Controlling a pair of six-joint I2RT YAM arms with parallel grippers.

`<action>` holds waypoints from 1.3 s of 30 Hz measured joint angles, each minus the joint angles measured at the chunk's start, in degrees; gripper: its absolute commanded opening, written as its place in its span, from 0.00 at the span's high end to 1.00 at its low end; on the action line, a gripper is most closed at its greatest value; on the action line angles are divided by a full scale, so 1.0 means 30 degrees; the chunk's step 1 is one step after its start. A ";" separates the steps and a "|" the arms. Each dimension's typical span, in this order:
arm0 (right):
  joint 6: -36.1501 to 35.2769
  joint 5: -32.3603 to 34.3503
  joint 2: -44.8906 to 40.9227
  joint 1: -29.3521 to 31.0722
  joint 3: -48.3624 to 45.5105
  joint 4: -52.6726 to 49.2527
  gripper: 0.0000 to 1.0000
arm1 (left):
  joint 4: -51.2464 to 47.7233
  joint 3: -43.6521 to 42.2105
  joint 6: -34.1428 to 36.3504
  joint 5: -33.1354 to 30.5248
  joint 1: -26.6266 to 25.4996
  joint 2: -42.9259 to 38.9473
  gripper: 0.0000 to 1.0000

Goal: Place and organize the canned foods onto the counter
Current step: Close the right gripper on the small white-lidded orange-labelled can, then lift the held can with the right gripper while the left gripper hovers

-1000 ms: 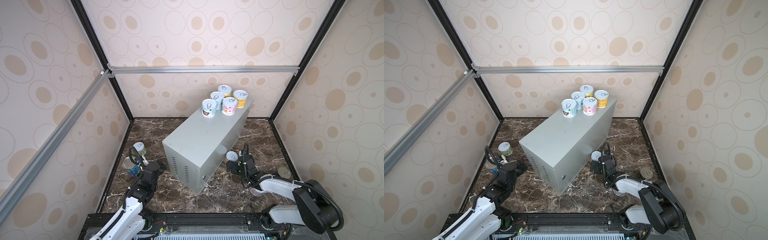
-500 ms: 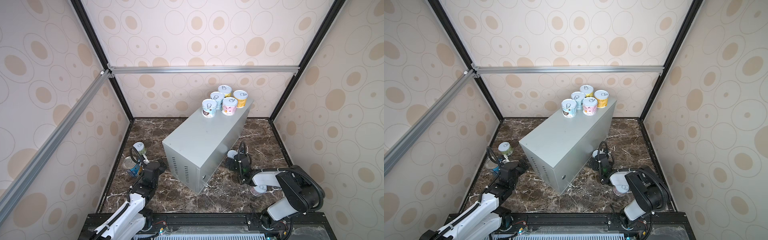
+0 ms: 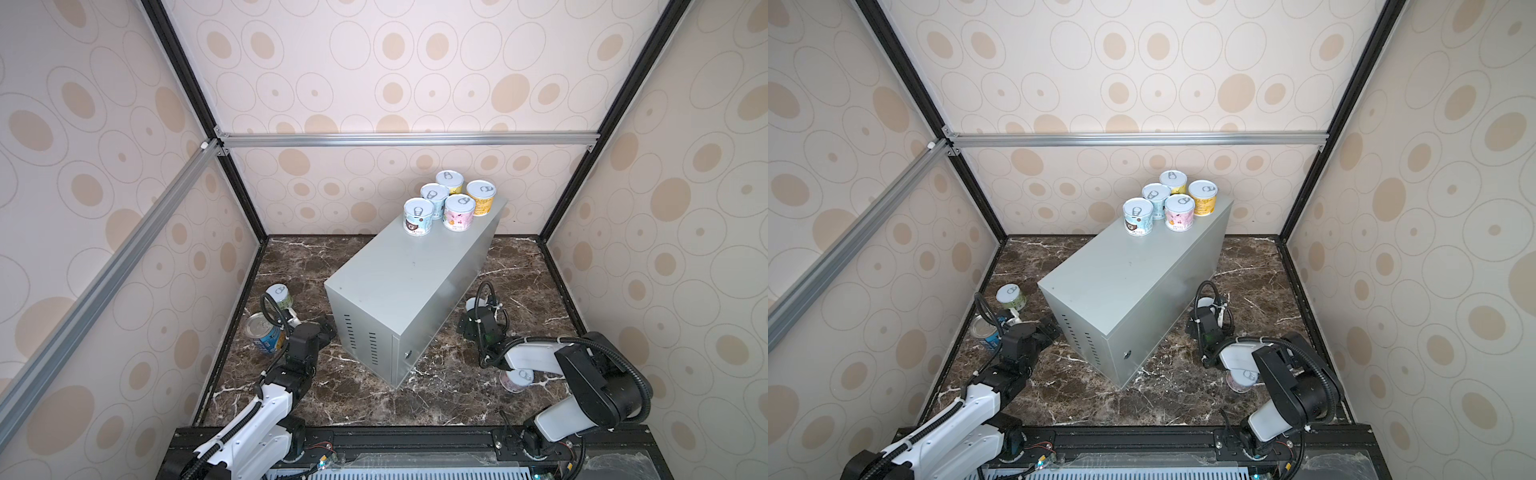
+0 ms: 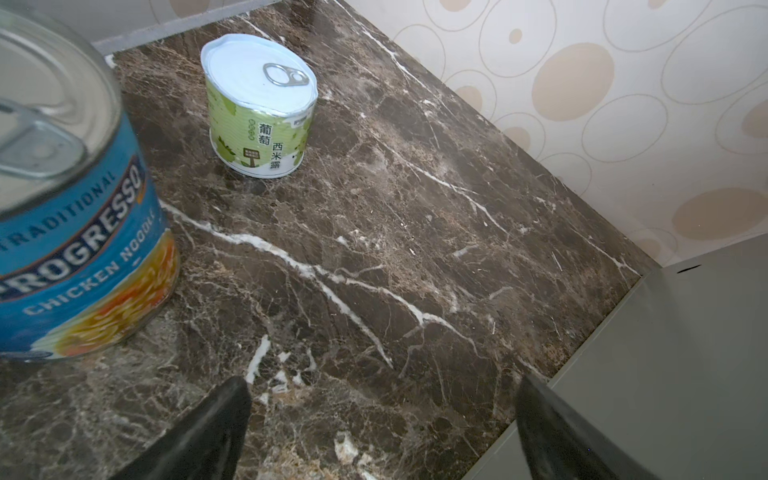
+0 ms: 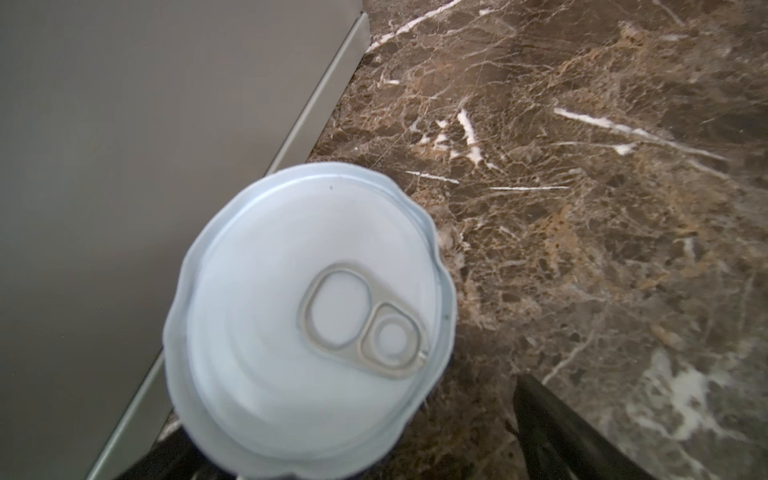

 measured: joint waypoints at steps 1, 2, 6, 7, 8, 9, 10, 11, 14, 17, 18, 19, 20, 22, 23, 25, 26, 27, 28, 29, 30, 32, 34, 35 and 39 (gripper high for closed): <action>-0.0138 -0.0087 0.0007 0.0000 0.0000 0.0087 0.01 | 0.0066 0.0000 0.0007 0.0036 0.0015 0.0044 0.01; -0.0277 -0.0211 0.0022 0.0000 0.0000 0.0255 0.01 | 0.0117 0.0000 0.0007 0.0073 0.0022 0.0073 0.01; -0.0619 -0.0627 0.0743 0.0000 0.0670 0.0539 0.01 | 0.0226 0.0000 0.0022 0.0219 0.0029 0.0087 0.01; -0.0656 -0.0670 0.1027 0.0000 0.0918 0.0597 0.01 | 0.0226 0.0000 0.0029 0.0248 0.0036 0.0087 0.01; -0.0685 -0.0699 0.1290 0.0000 0.1129 0.0685 0.01 | 0.0226 0.0000 0.0036 0.0270 0.0036 0.0087 0.01; -0.0699 -0.0714 0.1464 0.0000 0.1260 0.0729 0.01 | 0.0226 0.0000 0.0051 0.0284 0.0036 0.0087 0.01; -0.0699 -0.0707 0.1690 0.0000 0.1428 0.0780 0.01 | 0.0226 0.0000 0.0080 0.0299 0.0051 0.0087 0.01; -0.0699 -0.0699 0.1858 0.0000 0.1545 0.0816 0.01 | 0.0233 -0.0007 0.0087 0.0299 0.0066 0.0087 0.01; -0.0699 -0.0474 0.2353 0.0000 0.1836 0.0838 0.00 | 0.0291 -0.0022 0.0095 0.0299 0.0124 0.0087 0.01; -0.0758 -0.0328 0.2718 0.0000 0.1967 0.0911 0.03 | 0.0415 -0.0022 0.0124 0.0306 0.0138 0.0153 0.01; -0.0765 -0.0255 0.2798 0.0000 0.1974 0.0940 0.04 | 0.0452 -0.0022 0.0138 0.0306 0.0146 0.0182 0.01; -0.0772 -0.0189 0.2863 0.0000 0.1982 0.0954 0.05 | 0.0488 -0.0022 0.0146 0.0313 0.0146 0.0204 0.01; -0.0794 -0.0095 0.2951 0.0000 0.1989 0.0976 0.06 | 0.0525 -0.0022 0.0146 0.0313 0.0153 0.0240 0.01; -0.0838 0.0029 0.3089 0.0000 0.1989 0.1049 0.09 | 0.0554 -0.0022 0.0153 0.0321 0.0175 0.0291 0.01; -0.0867 0.0087 0.3177 0.0000 0.1989 0.1144 0.11 | 0.0590 -0.0022 0.0153 0.0328 0.0189 0.0313 0.01; -0.1013 0.0197 0.3322 -0.0015 0.1989 0.1319 0.14 | 0.0685 -0.0022 0.0153 0.0364 0.0219 0.0393 0.01; -0.1115 0.0255 0.3381 -0.0029 0.1989 0.1399 0.17 | 0.0707 -0.0029 0.0153 0.0393 0.0226 0.0437 0.01; -0.1144 0.0313 0.3417 -0.0044 0.1989 0.1450 0.19 | 0.0736 -0.0036 0.0153 0.0408 0.0233 0.0466 0.01; -0.1202 0.0379 0.3446 -0.0058 0.1989 0.1515 0.21 | 0.0765 -0.0051 0.0153 0.0408 0.0240 0.0488 0.01; -0.1290 0.0423 0.3475 -0.0073 0.1989 0.1559 0.24 | 0.0780 -0.0058 0.0153 0.0430 0.0248 0.0495 0.01; -0.1370 0.0437 0.3475 -0.0073 0.1989 0.1581 0.26 | 0.0787 -0.0066 0.0153 0.0444 0.0248 0.0495 0.01; -0.1508 0.0430 0.3475 -0.0073 0.1996 0.1596 0.31 | 0.0809 -0.0087 0.0153 0.0459 0.0255 0.0488 0.01; -0.1625 0.0423 0.3475 -0.0073 0.2018 0.1559 0.36 | 0.0816 -0.0109 0.0153 0.0488 0.0262 0.0466 0.01; -0.1647 0.0415 0.3468 -0.0073 0.2040 0.1501 0.38 | 0.0816 -0.0124 0.0153 0.0532 0.0262 0.0437 0.01; -0.1763 0.0233 0.3162 -0.0080 0.2055 0.1027 0.42 | 0.0787 -0.0138 0.0153 0.0663 0.0262 0.0124 0.01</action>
